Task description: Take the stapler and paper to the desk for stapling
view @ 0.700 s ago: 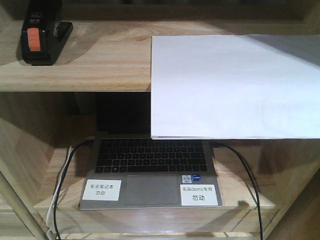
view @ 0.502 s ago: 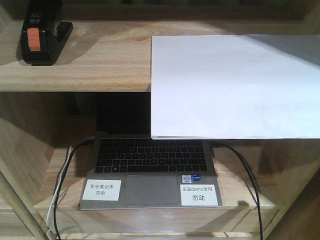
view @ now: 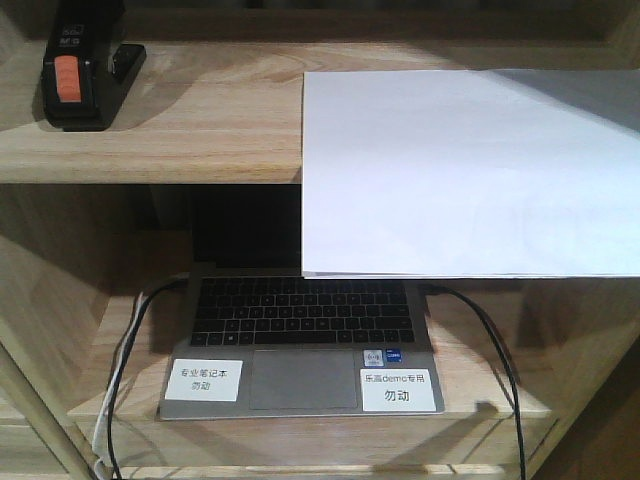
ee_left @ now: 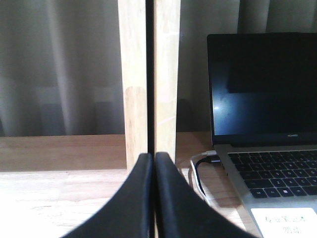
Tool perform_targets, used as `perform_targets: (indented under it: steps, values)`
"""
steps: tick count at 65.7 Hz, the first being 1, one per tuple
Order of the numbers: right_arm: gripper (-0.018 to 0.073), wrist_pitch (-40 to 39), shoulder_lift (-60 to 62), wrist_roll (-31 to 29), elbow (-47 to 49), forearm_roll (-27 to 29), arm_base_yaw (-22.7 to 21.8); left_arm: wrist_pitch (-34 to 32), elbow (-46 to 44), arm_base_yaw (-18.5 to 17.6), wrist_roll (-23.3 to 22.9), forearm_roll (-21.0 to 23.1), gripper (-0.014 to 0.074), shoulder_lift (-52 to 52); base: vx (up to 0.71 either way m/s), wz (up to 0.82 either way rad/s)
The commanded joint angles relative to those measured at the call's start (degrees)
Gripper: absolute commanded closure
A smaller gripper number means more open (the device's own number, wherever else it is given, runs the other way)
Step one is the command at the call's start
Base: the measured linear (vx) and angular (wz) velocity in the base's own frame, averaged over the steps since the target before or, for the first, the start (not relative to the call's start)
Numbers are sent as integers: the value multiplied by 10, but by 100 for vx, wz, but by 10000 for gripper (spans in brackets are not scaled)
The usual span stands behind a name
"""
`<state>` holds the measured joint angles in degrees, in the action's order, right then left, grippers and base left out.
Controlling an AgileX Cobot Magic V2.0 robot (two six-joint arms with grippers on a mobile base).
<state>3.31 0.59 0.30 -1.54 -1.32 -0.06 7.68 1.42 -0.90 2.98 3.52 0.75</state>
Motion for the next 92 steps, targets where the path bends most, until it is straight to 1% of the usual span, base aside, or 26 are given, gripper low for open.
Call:
perform_targets:
  steps: [1,39,47,51,55,63,67,69,72,75,77,80,82,86,92]
  values:
    - [561,-41,5,-3,-3,-7,-3,-41,5,-1,-5,5,603,8,0,0]
    - [561,-57,5,-3,-2,-7,-3,-43,5,-1,-5,6,603,8,0,0]
    - [561,-86,5,-3,-2,-7,-3,-70,5,-1,-5,6,603,8,0,0]
    - [561,-115,5,-3,-2,-7,-3,-96,5,-1,-5,6,603,8,0,0]
    - [561,-149,5,-3,-1,-7,-3,-139,5,-1,-5,6,603,8,0,0]
    - [561,-242,5,-3,0,-7,-3,-254,-1,-1,-25,6,603,8,0,0]
    - [561,-280,5,-3,9,-4,-3,-328,-1,-1,-37,6,603,8,0,0]
    - [561,-286,5,-3,17,-4,-3,-363,-1,-1,-43,6,603,8,0,0]
    - [561,-285,5,-3,37,-1,-3,-432,-1,-1,-57,6,603,8,0,0]
    - [561,-280,5,-3,61,4,-3,-476,-3,-1,-72,8,603,8,0,0]
    - [561,-280,5,-3,76,6,-3,-494,-12,-1,-86,17,603,8,0,0]
    - [561,-277,5,-3,104,6,-3,-493,-30,-1,-103,28,603,8,0,0]
    - [561,-272,5,-3,125,6,-3,-479,-47,-1,-107,37,603,8,0,0]
    - [561,-240,5,-3,170,8,-3,-437,-100,-1,-108,47,603,8,0,0]
    - [561,-176,-1,-3,242,8,-3,-359,-191,-1,-106,46,603,2,0,0]
